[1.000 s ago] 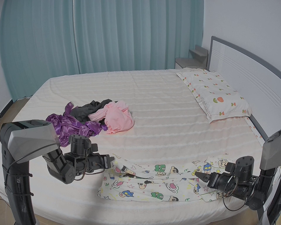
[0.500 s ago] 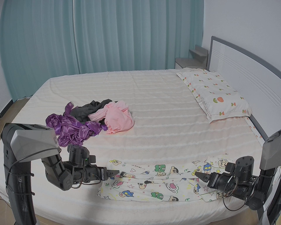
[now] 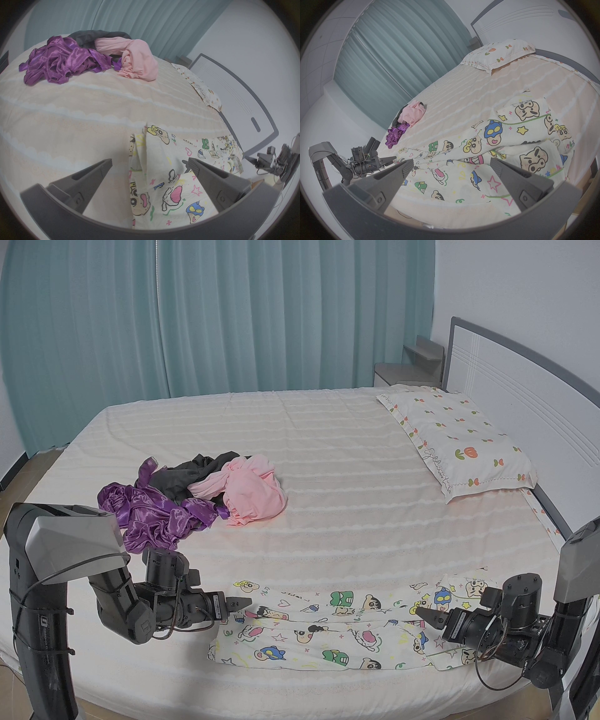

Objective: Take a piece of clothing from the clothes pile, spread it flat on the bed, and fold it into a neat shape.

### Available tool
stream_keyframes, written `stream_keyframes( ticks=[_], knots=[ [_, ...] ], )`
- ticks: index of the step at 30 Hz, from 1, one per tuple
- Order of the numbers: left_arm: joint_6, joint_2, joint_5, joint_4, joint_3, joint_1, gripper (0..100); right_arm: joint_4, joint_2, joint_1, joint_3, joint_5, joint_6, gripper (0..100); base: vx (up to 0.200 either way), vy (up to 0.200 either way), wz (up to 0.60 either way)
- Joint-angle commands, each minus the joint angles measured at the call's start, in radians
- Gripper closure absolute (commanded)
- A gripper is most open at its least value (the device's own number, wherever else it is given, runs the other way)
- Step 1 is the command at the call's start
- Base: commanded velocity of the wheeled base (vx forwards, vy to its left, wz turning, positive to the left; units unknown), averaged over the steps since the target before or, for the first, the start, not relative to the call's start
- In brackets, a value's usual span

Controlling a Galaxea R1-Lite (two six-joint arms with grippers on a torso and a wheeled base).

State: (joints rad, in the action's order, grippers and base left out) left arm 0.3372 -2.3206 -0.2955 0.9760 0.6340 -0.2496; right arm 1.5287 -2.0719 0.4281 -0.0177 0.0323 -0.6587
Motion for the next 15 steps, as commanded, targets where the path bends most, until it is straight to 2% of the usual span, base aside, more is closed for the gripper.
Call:
stream_keyframes(
  ticks=[1, 6, 7, 13, 15],
  knots=[
    [-0.096, -0.017, 0.001, -0.040, 0.001, -0.007, 0, -0.001, -0.010, 0.001, 0.018, 0.000, -0.001, 0, 0.000, 0.000, 0.00],
    [-0.124, -0.009, 0.055, -0.224, 0.024, -0.031, 0, -0.001, -0.017, 0.001, 0.018, 0.000, -0.001, 0, 0.000, 0.000, 0.00],
    [-0.145, -0.005, 0.085, -0.287, 0.038, -0.033, 0, -0.001, -0.017, 0.001, 0.018, 0.000, -0.001, 0, 0.000, 0.000, 0.00],
    [-0.162, 0.006, 0.176, -0.332, 0.053, -0.023, 0, -0.016, -0.013, 0.015, 0.018, 0.003, -0.001, 0, 0.000, 0.000, 0.00],
    [-0.162, 0.035, 0.174, -0.333, 0.039, -0.019, 0, -0.016, -0.013, 0.015, 0.018, 0.003, -0.001, 0, 0.000, 0.000, 0.00]
  ],
)
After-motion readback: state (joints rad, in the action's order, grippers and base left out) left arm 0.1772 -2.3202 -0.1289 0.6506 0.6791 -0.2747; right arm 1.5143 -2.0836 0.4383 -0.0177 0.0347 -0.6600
